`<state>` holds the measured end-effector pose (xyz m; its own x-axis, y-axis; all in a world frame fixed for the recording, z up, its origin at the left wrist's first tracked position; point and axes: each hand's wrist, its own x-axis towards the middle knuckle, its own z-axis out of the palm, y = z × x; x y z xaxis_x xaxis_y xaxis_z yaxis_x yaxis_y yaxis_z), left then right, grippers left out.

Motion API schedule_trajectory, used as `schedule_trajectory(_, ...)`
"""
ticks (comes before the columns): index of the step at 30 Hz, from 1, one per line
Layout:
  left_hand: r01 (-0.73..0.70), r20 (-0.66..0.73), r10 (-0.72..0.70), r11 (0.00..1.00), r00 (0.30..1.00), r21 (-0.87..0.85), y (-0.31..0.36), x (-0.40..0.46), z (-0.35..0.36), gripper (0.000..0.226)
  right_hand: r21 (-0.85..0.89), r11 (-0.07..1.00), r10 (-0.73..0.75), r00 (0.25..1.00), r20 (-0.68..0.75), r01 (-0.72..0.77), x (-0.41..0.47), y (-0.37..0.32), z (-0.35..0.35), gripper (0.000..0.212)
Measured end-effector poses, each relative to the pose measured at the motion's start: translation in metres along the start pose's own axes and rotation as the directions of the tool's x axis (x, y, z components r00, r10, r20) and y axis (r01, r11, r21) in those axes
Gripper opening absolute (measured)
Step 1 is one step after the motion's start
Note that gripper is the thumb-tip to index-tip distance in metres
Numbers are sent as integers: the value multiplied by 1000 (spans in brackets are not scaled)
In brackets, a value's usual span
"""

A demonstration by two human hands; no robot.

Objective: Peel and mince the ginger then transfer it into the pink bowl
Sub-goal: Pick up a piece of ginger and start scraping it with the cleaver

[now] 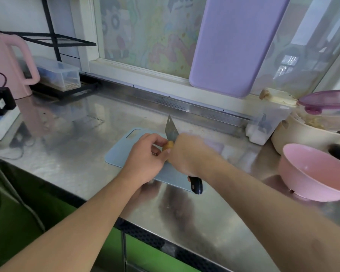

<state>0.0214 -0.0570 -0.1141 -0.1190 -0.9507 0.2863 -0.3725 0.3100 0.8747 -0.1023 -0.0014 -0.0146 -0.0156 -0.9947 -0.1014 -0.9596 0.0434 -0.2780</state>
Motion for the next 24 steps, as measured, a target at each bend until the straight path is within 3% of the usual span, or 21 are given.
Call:
schedule_trajectory(3,-8,0,8,1000,1000,-9,3,-2,-1,19,62,998,-7,1000,-12,8,-1,3,11,13)
schedule_trajectory(7,4,-1,-4,1000,1000,4,6,-3,-2,21,55,998,-19,1000,-14,20,-1,2,18,9)
schedule_trajectory(12,36,-5,-36,999,999,10,8,-4,-2,23,6,999,-36,999,4,36,8,0,12,24)
schedule_trajectory(17,46,-3,-46,999,999,16,6,-2,-2,19,-84,993,-81,995,59,86,-1,1,17,23)
schedule_trajectory(19,47,-8,-47,999,999,27,6,-1,0,15,-30,997,-72,996,54,74,-6,11,7,23)
schedule_trajectory(22,51,-7,-50,998,999,22,5,0,1,13,303,952,69,994,-81,-41,-1,36,-17,22)
schedule_trajectory(24,50,-4,-50,998,999,37,4,-1,0,16,414,906,140,987,-83,-93,5,54,-30,29)
